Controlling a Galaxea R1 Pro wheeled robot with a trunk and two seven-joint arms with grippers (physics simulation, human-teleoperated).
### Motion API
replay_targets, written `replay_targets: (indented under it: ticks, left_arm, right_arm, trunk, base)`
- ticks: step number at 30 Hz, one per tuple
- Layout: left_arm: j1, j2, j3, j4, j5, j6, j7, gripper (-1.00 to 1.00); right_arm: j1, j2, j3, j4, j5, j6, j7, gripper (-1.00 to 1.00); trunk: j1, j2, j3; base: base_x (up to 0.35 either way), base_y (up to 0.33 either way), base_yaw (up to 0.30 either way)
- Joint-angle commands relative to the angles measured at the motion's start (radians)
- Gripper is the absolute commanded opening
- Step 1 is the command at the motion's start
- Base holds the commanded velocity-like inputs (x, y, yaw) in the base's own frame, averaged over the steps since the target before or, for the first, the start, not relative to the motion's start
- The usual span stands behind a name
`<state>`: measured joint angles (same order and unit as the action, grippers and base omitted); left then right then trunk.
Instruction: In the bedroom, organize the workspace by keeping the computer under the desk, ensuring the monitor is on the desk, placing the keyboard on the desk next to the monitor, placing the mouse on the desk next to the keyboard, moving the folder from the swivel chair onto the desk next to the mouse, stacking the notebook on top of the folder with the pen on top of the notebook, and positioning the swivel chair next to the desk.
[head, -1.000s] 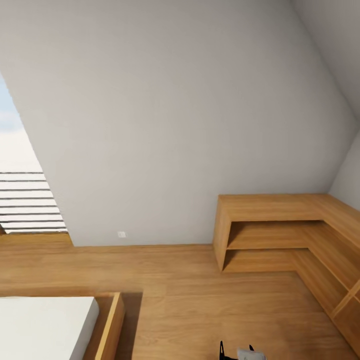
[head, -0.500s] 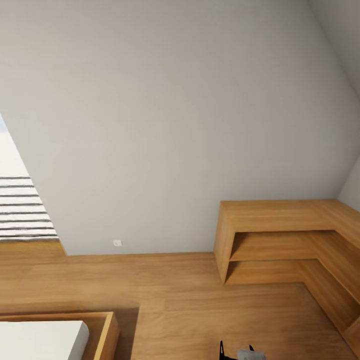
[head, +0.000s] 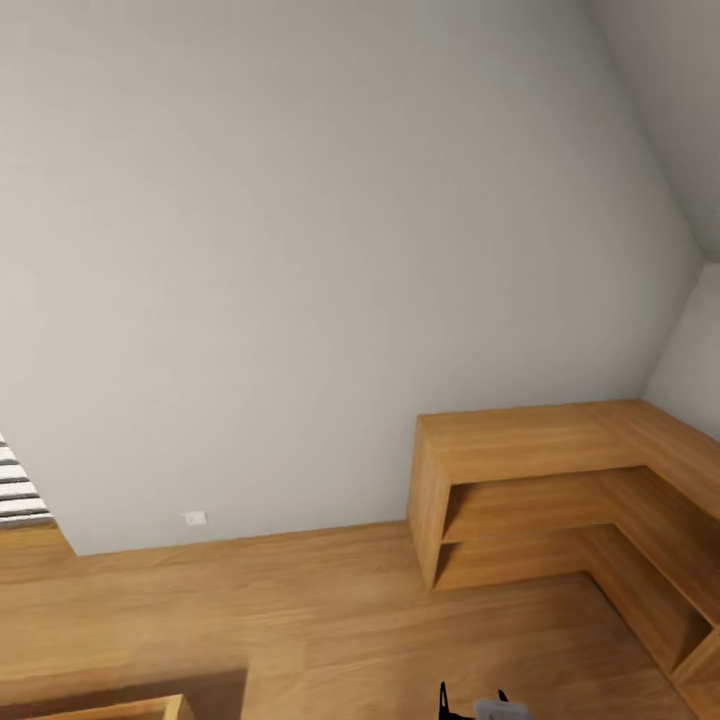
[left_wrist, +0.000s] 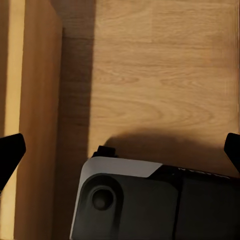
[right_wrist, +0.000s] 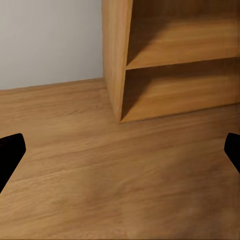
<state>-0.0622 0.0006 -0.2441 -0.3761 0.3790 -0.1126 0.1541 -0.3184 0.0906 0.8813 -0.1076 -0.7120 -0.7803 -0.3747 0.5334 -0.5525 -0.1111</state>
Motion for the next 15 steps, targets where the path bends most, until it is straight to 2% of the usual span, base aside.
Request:
replay_targets:
  ticks: [1, 3, 4, 7, 15]
  left_arm:
    - [-0.001, 0.0, -0.009, 0.001, 0.008, -0.004, 0.007, 1.0]
    - [-0.001, -0.002, -0.009, 0.003, 0.008, -0.004, 0.007, 1.0]
    - [-0.001, -0.003, -0.009, 0.004, 0.008, -0.003, 0.007, 1.0]
    - [-0.001, -0.003, -0.009, 0.005, 0.008, -0.003, 0.007, 1.0]
    - [-0.001, -0.003, -0.009, 0.008, 0.007, -0.001, 0.007, 1.0]
  right_arm:
    - [-0.001, 0.0, 0.008, 0.0, -0.001, -0.001, -0.005, 1.0]
    - [-0.001, 0.0, 0.008, 0.001, -0.001, -0.001, 0.014, 1.0]
    - [-0.001, -0.002, 0.007, 0.003, -0.002, 0.0, 0.064, 1.0]
    - [-0.001, -0.003, 0.007, 0.013, -0.002, 0.0, 0.09, 1.0]
    - [-0.001, -0.008, 0.002, 0.038, -0.006, 0.002, 0.104, 1.0]
  trunk:
    - [0.001, -0.001, -0.001]
    - [0.001, -0.001, 0.0]
    - [0.001, -0.001, 0.001]
    - [0.001, -0.001, 0.003]
    - [0.001, -0.001, 0.009]
  base:
    - [0.324, -0.005, -0.224]
    - [0.324, -0.027, -0.225]
    - [0.323, -0.083, -0.224]
    - [0.323, -0.092, -0.22]
    - [0.323, -0.102, -0.222]
